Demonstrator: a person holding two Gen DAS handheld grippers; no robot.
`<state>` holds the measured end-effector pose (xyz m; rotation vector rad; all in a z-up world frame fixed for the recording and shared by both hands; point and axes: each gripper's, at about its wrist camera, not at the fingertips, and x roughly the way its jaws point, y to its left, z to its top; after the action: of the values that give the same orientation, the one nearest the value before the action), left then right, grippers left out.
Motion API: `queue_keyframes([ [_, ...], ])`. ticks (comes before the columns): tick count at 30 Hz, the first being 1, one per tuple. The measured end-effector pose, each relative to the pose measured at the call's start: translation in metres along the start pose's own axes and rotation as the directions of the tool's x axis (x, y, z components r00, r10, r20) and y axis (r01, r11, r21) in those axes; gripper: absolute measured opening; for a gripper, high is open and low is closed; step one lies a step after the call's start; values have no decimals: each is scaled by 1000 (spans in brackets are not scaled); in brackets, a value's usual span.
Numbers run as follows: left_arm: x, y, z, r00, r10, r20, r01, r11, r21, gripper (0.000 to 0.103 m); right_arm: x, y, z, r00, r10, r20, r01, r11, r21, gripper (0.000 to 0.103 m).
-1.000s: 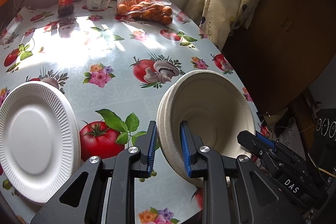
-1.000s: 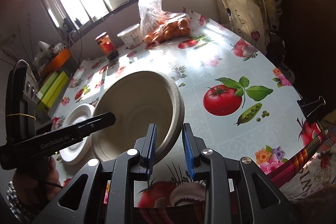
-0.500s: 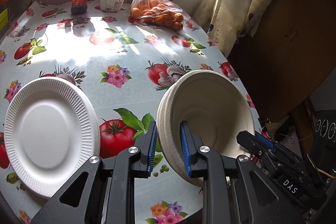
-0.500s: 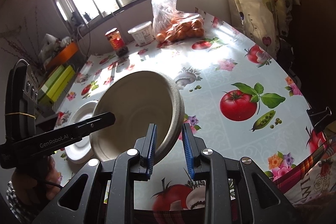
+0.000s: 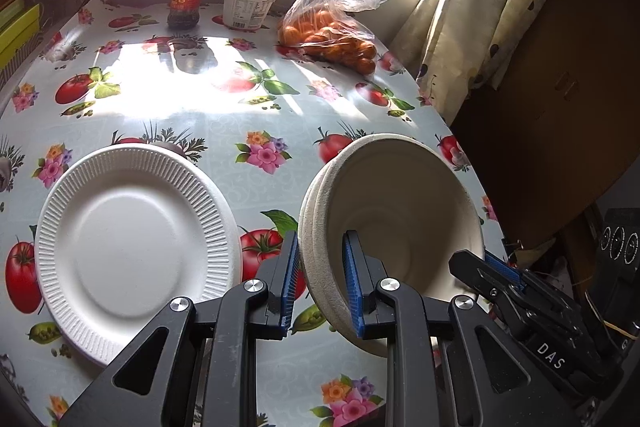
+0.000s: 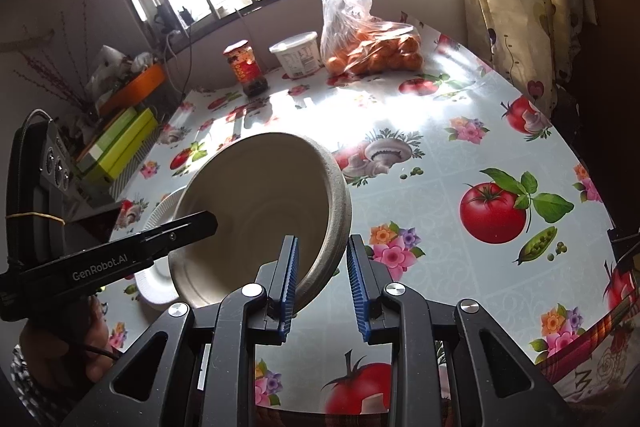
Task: Organize plates and bowls
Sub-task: 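Carry the bowl stack with the left gripper over the white plate stack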
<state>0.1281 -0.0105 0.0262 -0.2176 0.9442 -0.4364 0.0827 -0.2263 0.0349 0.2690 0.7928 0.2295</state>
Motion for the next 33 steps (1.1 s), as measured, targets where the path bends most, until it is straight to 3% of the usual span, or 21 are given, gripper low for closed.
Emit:
queue_keyframes([
  [33, -39, 66, -13, 991, 119, 59, -112, 987, -115, 23, 42, 71, 3, 994, 84, -72, -93, 986, -138, 24],
])
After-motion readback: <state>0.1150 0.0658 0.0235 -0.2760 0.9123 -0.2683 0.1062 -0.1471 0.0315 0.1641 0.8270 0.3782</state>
